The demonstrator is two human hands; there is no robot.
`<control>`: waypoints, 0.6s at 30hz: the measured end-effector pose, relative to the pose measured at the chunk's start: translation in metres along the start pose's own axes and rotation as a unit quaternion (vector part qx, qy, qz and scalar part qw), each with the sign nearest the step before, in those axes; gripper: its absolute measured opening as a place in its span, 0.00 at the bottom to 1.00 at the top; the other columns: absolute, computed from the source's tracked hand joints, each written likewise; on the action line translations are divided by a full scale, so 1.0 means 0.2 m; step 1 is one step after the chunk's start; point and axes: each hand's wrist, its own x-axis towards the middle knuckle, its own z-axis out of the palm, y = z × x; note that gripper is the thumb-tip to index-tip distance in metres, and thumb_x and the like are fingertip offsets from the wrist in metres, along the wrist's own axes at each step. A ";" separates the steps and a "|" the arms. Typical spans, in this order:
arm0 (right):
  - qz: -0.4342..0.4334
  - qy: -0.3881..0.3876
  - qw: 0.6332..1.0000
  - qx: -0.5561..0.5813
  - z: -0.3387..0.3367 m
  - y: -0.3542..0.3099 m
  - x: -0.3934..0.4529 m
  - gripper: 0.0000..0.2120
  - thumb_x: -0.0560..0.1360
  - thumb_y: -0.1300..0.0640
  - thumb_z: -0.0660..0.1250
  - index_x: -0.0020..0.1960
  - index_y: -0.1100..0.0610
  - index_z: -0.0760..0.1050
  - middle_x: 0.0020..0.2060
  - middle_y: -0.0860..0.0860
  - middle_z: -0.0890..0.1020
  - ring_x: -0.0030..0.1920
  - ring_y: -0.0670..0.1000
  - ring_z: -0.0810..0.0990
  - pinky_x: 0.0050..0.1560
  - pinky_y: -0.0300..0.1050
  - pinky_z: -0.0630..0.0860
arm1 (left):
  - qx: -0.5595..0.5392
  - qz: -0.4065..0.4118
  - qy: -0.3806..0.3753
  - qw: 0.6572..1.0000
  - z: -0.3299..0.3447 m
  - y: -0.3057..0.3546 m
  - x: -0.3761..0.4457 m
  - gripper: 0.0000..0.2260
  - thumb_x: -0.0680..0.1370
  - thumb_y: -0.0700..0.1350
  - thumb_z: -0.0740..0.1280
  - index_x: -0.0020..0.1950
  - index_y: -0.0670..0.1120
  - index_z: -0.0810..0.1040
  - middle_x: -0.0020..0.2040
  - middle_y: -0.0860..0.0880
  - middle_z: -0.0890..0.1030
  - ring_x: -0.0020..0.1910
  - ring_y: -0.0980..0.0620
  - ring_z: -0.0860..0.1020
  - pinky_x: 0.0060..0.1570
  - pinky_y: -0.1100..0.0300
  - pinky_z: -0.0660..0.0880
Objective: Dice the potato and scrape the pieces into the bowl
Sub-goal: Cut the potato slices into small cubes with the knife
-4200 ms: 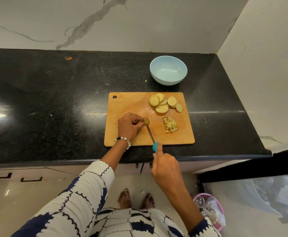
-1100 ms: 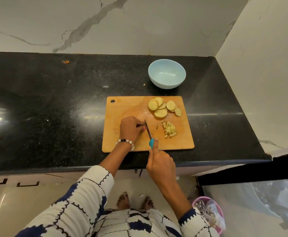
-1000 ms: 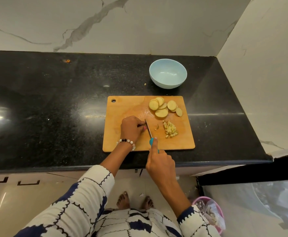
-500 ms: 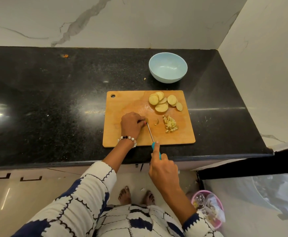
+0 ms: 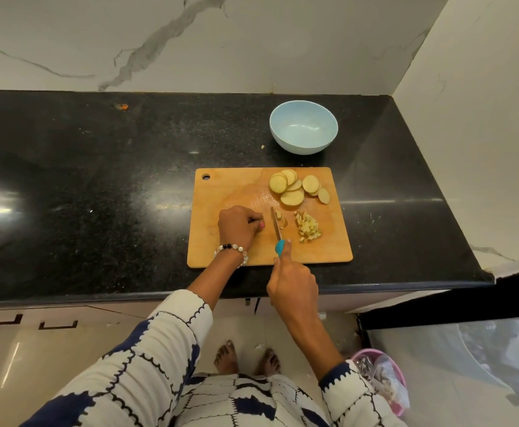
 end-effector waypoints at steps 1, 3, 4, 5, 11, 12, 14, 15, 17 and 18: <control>0.013 0.000 1.000 0.002 0.00 0.02 0.00 0.26 0.82 0.52 0.48 0.77 0.59 0.48 0.41 0.54 0.78 0.39 0.53 0.76 0.36 0.45 0.63 | -0.002 -0.001 0.001 1.000 0.00 0.00 0.00 0.10 0.70 0.45 0.74 0.50 0.44 0.84 0.46 0.48 0.85 0.45 0.54 0.80 0.45 0.71 0.68; 0.034 0.014 0.999 0.008 -0.01 0.07 -0.03 0.26 0.82 0.52 0.48 0.77 0.60 0.50 0.38 0.53 0.77 0.35 0.51 0.73 0.34 0.45 0.64 | -0.007 -0.002 0.005 1.000 0.00 0.00 0.00 0.10 0.70 0.44 0.74 0.49 0.44 0.84 0.46 0.48 0.85 0.45 0.55 0.80 0.45 0.71 0.68; 0.041 0.019 0.999 0.012 -0.02 0.09 -0.05 0.26 0.82 0.52 0.49 0.76 0.61 0.51 0.36 0.53 0.77 0.34 0.51 0.73 0.33 0.45 0.64 | -0.008 -0.002 0.005 1.000 0.00 0.00 0.00 0.10 0.70 0.45 0.74 0.49 0.44 0.84 0.46 0.48 0.85 0.46 0.55 0.80 0.45 0.72 0.68; 0.044 0.021 0.999 0.018 -0.02 0.10 -0.07 0.26 0.82 0.52 0.50 0.76 0.61 0.51 0.35 0.52 0.76 0.33 0.50 0.74 0.32 0.46 0.65 | -0.008 -0.002 0.006 1.000 0.00 0.00 -0.01 0.10 0.70 0.45 0.74 0.49 0.44 0.84 0.46 0.48 0.85 0.46 0.55 0.80 0.45 0.72 0.67; -0.003 0.015 0.999 0.047 -0.03 0.01 -0.09 0.25 0.82 0.52 0.50 0.76 0.60 0.53 0.34 0.50 0.74 0.32 0.49 0.71 0.33 0.44 0.64 | -0.011 0.005 0.006 1.000 -0.01 0.00 -0.01 0.10 0.70 0.44 0.74 0.50 0.44 0.84 0.46 0.48 0.85 0.45 0.55 0.80 0.44 0.74 0.65; -0.010 0.012 0.999 0.042 -0.02 -0.01 -0.08 0.25 0.82 0.51 0.50 0.76 0.59 0.53 0.35 0.50 0.74 0.33 0.49 0.70 0.34 0.44 0.63 | -0.010 0.007 0.006 1.000 -0.01 0.00 -0.01 0.10 0.70 0.44 0.74 0.49 0.44 0.84 0.46 0.48 0.85 0.45 0.56 0.80 0.44 0.74 0.66; -0.021 0.005 0.999 0.033 -0.01 -0.02 -0.07 0.25 0.82 0.52 0.50 0.76 0.59 0.52 0.36 0.51 0.75 0.34 0.50 0.71 0.34 0.45 0.64 | -0.005 0.013 0.005 1.000 -0.02 -0.01 0.00 0.10 0.70 0.44 0.74 0.49 0.44 0.84 0.45 0.48 0.85 0.45 0.55 0.80 0.45 0.74 0.67; -0.025 0.001 0.999 0.029 -0.01 -0.02 -0.06 0.25 0.82 0.52 0.50 0.76 0.59 0.52 0.37 0.52 0.76 0.35 0.51 0.73 0.34 0.46 0.66 | 0.000 0.018 0.004 1.000 -0.02 -0.01 0.00 0.10 0.70 0.44 0.74 0.49 0.44 0.84 0.45 0.48 0.85 0.45 0.55 0.81 0.46 0.72 0.68; -0.031 -0.011 0.999 0.024 -0.01 -0.02 -0.04 0.25 0.82 0.52 0.50 0.77 0.59 0.52 0.39 0.54 0.78 0.37 0.53 0.76 0.35 0.48 0.68 | 0.007 0.029 0.001 1.000 -0.02 -0.02 0.00 0.09 0.70 0.44 0.74 0.49 0.44 0.84 0.45 0.48 0.85 0.45 0.55 0.81 0.49 0.69 0.71; -0.032 -0.016 0.999 0.019 -0.01 -0.02 -0.03 0.25 0.82 0.52 0.50 0.77 0.59 0.51 0.39 0.54 0.78 0.38 0.54 0.77 0.35 0.48 0.68 | 0.008 0.033 0.002 0.999 -0.02 -0.03 0.00 0.09 0.70 0.43 0.74 0.49 0.44 0.84 0.45 0.48 0.85 0.45 0.55 0.81 0.50 0.68 0.71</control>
